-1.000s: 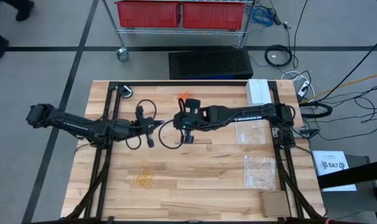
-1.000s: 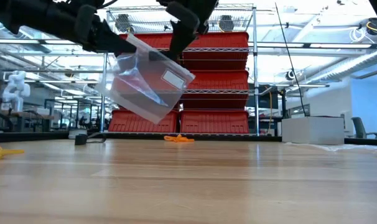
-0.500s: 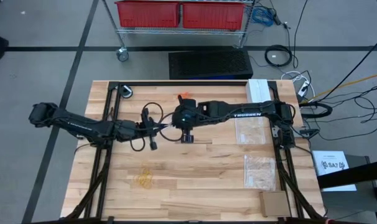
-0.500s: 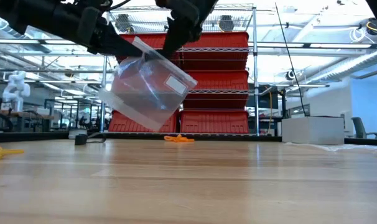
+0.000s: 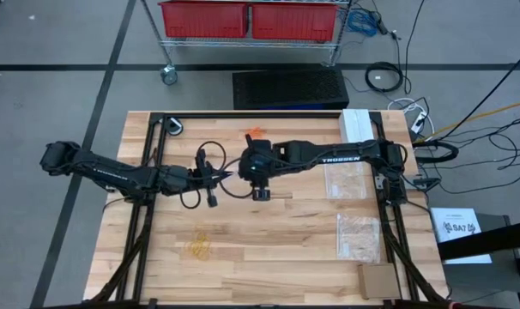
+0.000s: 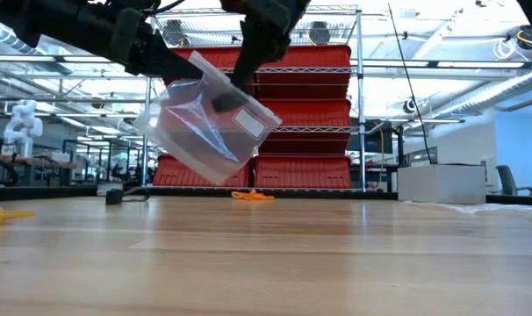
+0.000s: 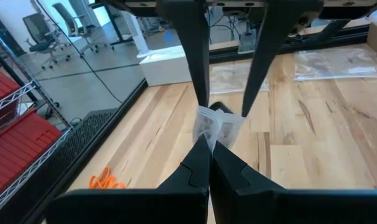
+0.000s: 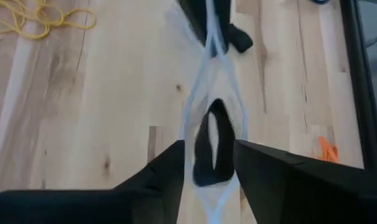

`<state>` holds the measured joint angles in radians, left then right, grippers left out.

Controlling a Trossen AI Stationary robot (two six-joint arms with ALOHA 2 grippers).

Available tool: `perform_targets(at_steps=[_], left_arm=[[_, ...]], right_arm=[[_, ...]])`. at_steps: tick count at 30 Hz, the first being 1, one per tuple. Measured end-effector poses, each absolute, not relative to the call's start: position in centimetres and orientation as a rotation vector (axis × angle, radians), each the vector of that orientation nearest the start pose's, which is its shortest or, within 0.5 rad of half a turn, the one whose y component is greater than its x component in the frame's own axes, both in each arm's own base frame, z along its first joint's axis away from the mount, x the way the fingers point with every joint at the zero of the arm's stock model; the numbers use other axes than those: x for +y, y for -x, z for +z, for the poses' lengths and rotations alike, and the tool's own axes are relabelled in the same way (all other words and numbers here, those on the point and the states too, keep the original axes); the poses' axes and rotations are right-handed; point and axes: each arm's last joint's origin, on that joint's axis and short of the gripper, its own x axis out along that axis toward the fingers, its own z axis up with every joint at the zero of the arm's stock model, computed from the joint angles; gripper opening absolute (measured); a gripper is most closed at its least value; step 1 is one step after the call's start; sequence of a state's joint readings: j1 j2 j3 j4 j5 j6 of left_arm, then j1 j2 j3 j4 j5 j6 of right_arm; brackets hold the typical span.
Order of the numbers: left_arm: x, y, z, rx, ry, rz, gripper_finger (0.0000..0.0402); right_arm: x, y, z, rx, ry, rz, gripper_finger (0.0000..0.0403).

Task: Sort rubber bands
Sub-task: Put the black rubber band on the zip bag, then put the left black rubber band on the zip bag

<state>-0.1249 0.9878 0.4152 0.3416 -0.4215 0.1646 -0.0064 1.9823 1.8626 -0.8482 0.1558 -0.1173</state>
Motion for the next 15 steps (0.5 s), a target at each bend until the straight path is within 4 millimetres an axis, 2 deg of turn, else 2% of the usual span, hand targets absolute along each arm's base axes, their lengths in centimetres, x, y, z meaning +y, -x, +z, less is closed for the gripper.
perform_targets(at_steps=[7, 15], left_arm=[[-1.4, -20.5, 22.0, 0.246, -0.225, 0.277, 0.0000], [-1.4, -20.4, 21.8, 0.272, -0.232, 0.274, 0.0000]], right_arm=[[-0.7, -42.6, 30.2, 0.978, 0.222, -0.159, 0.0139], [-0.7, -39.7, 32.0, 1.086, 0.209, -0.162, 0.0142]])
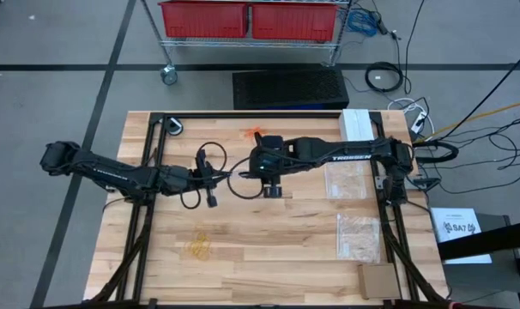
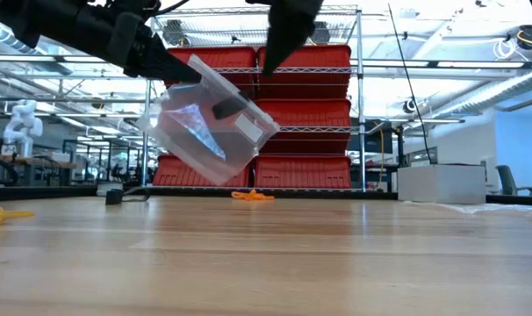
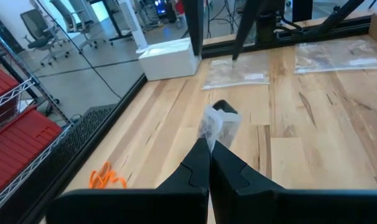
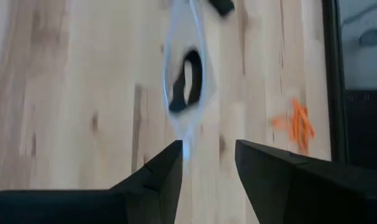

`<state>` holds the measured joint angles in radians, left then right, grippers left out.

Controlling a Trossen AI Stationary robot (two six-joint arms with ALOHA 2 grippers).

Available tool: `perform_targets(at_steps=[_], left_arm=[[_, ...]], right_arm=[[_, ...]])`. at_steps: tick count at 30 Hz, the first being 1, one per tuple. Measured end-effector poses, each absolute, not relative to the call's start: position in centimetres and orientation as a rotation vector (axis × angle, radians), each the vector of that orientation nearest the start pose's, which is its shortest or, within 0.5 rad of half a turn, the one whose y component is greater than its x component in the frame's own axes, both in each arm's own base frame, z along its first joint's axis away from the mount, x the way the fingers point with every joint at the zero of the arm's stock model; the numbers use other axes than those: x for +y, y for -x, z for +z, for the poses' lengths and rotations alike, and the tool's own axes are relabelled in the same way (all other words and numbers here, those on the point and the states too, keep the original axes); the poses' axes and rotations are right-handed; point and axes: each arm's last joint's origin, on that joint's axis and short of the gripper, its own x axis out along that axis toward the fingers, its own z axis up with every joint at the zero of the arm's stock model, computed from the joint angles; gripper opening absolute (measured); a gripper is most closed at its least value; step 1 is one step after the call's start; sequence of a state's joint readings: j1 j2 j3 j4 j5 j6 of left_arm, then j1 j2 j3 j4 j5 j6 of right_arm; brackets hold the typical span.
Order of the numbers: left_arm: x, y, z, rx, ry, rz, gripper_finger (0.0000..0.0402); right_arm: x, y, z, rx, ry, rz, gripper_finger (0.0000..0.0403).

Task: Sort rubber bands
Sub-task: Put the left black rubber band on the zip bag

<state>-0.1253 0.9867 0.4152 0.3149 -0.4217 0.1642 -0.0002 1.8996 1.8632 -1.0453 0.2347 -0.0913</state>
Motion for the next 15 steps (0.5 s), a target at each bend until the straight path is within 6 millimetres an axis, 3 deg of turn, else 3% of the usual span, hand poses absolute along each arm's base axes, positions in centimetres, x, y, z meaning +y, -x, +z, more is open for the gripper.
perform_targets(at_steps=[5, 9, 15], left_arm=[[-1.4, -20.3, 21.8, 0.274, -0.232, 0.273, 0.0000], [-1.4, -20.3, 21.8, 0.274, -0.232, 0.273, 0.0000], [-1.4, -20.2, 21.9, 0.267, -0.230, 0.274, 0.0000]], right_arm=[[-1.4, -38.1, 30.5, 1.131, 0.182, -0.186, 0.0142], [-1.7, -36.3, 27.2, 1.078, 0.129, -0.173, 0.0142], [-1.6, -32.2, 22.2, 0.856, 0.001, -0.203, 0.0142]])
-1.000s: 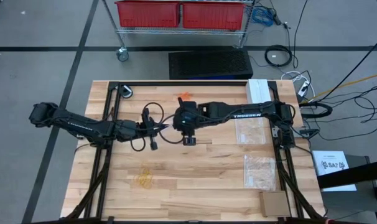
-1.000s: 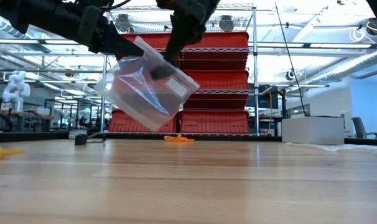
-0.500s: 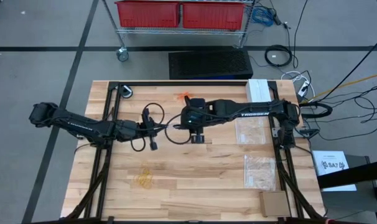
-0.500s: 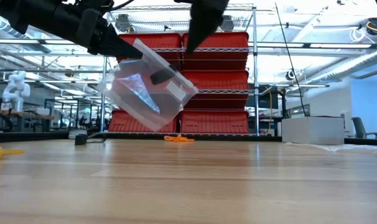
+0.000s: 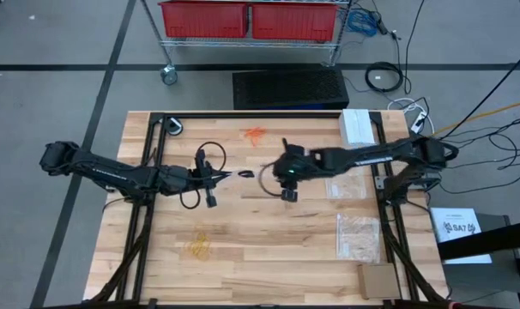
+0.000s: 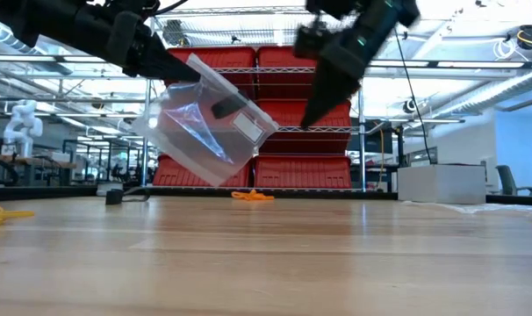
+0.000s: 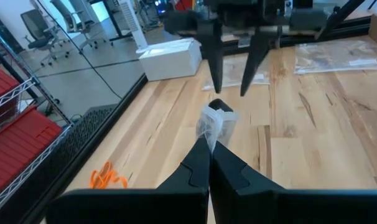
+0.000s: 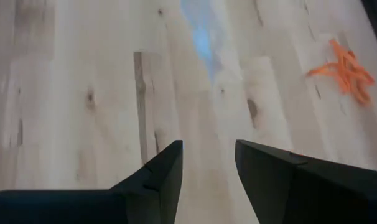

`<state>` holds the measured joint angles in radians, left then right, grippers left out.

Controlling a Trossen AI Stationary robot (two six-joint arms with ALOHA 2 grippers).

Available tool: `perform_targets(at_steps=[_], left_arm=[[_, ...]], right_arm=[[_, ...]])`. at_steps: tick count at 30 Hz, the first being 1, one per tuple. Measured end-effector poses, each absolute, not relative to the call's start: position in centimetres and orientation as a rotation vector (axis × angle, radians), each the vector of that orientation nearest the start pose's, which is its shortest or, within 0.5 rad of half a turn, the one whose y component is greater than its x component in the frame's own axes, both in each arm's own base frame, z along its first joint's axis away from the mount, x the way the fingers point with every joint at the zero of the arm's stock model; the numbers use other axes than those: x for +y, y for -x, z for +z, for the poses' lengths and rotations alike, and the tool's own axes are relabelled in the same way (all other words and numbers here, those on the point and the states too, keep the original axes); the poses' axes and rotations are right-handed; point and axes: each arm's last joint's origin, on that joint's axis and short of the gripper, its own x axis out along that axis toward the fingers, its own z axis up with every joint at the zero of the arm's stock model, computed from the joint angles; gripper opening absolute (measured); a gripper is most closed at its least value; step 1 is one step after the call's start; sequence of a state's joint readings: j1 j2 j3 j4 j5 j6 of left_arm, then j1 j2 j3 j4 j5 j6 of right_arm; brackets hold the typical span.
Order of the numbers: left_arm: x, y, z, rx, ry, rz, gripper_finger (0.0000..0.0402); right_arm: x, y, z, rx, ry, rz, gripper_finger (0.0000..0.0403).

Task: Sort rubber bands
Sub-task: Put the left black rubber band on the zip bag

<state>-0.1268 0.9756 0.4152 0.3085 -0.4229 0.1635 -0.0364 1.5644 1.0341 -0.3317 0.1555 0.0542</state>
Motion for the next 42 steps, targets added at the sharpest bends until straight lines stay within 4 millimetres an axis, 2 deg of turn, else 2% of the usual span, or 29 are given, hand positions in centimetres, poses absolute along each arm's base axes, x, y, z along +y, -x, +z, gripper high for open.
perform_targets(at_steps=[6, 12, 19, 24, 35, 42], left_arm=[[-1.4, -20.3, 22.1, 0.252, -0.226, 0.276, 0.0000], [-1.4, -20.3, 22.1, 0.248, -0.225, 0.276, 0.0000], [-1.3, -20.2, 21.9, 0.239, -0.223, 0.278, 0.0000], [-1.2, -20.2, 21.8, 0.190, -0.203, 0.216, 0.0000], [-0.9, -20.2, 21.6, 0.180, -0.202, 0.211, 0.0000], [-0.9, -20.2, 21.6, 0.179, -0.201, 0.206, 0.0000]], right_arm=[[-0.5, -29.4, 18.4, 0.605, -0.093, -0.218, 0.0142], [0.0, -28.9, 16.7, 0.518, -0.122, -0.208, 0.0142], [0.0, -29.4, 17.2, 0.494, -0.123, -0.205, 0.0142], [0.0, -29.7, 17.7, 0.443, -0.100, -0.197, 0.0145], [-0.1, -30.0, 18.4, 0.355, -0.067, -0.237, 0.0211], [-0.1, -30.3, 19.2, 0.273, -0.026, -0.216, 0.0199]])
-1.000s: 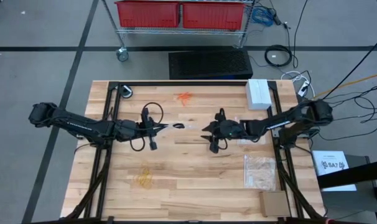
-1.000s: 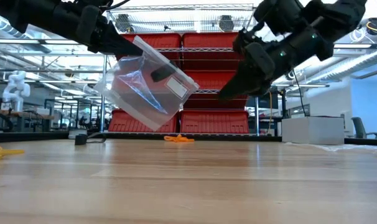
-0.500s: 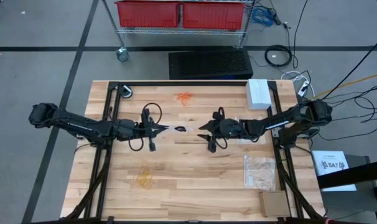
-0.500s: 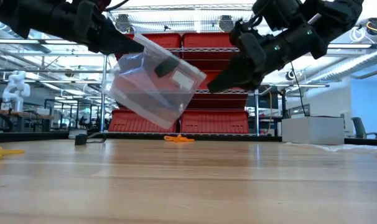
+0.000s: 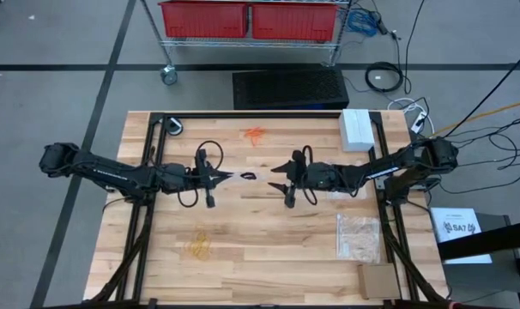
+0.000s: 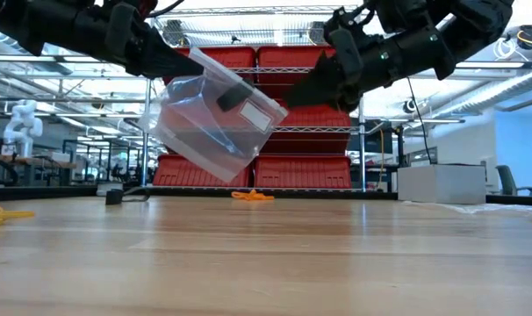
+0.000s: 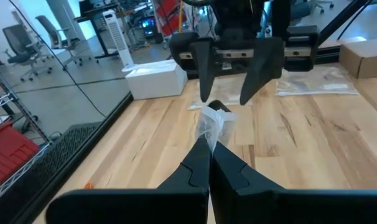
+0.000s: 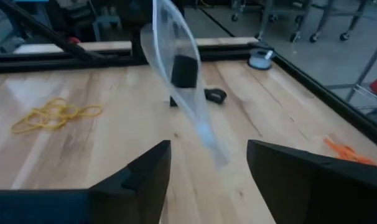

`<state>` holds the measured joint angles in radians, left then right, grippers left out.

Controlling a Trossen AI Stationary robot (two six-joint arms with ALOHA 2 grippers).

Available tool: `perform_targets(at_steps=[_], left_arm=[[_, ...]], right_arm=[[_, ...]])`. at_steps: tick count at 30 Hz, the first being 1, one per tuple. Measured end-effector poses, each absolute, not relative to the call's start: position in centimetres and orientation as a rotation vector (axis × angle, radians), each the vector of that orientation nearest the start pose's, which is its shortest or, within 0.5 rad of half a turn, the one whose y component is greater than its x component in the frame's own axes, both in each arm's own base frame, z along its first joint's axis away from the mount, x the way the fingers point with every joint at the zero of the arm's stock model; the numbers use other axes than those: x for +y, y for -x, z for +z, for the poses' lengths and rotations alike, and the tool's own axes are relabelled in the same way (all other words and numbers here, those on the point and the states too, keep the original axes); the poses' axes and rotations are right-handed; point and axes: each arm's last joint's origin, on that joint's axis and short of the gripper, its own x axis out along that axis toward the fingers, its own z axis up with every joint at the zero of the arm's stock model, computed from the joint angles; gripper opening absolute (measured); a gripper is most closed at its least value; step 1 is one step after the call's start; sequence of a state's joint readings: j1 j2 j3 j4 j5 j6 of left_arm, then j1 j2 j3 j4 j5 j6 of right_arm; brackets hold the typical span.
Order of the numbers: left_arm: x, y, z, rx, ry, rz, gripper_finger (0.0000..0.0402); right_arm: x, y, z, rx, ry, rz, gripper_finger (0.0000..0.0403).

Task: Sort rubber bands
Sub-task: Put the left black rubber band on the zip bag

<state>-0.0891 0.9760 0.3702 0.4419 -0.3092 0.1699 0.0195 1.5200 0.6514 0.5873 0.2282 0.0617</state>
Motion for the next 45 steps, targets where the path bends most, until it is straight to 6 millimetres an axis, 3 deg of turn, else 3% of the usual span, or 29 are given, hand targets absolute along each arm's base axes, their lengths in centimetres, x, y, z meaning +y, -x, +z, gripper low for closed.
perform_targets(at_steps=[14, 18, 22, 25, 31, 45], left_arm=[[-0.9, -20.2, 21.7, 0.168, -0.193, 0.202, 0.0000], [-1.0, -20.2, 21.8, 0.161, -0.193, 0.197, 0.0000], [-1.0, -20.3, 21.8, 0.160, -0.192, 0.198, 0.0000], [-1.0, -20.3, 21.8, 0.159, -0.191, 0.197, 0.0000], [-1.0, -20.2, 21.8, 0.159, -0.191, 0.197, 0.0000], [-1.3, -20.2, 21.8, 0.161, -0.205, 0.194, 0.0000]], right_arm=[[-0.1, -31.2, 17.5, 0.279, -0.035, -0.172, 0.0157], [-0.1, -31.5, 17.0, 0.288, -0.029, -0.174, 0.0114], [-0.1, -32.0, 16.9, 0.292, -0.023, -0.177, 0.0044], [0.0, -32.5, 17.6, 0.274, 0.003, -0.169, 0.0008], [0.2, -33.6, 20.0, 0.287, 0.023, -0.163, 0.0003], [1.5, -35.7, 26.8, 0.601, 0.141, -0.236, 0.0001]])
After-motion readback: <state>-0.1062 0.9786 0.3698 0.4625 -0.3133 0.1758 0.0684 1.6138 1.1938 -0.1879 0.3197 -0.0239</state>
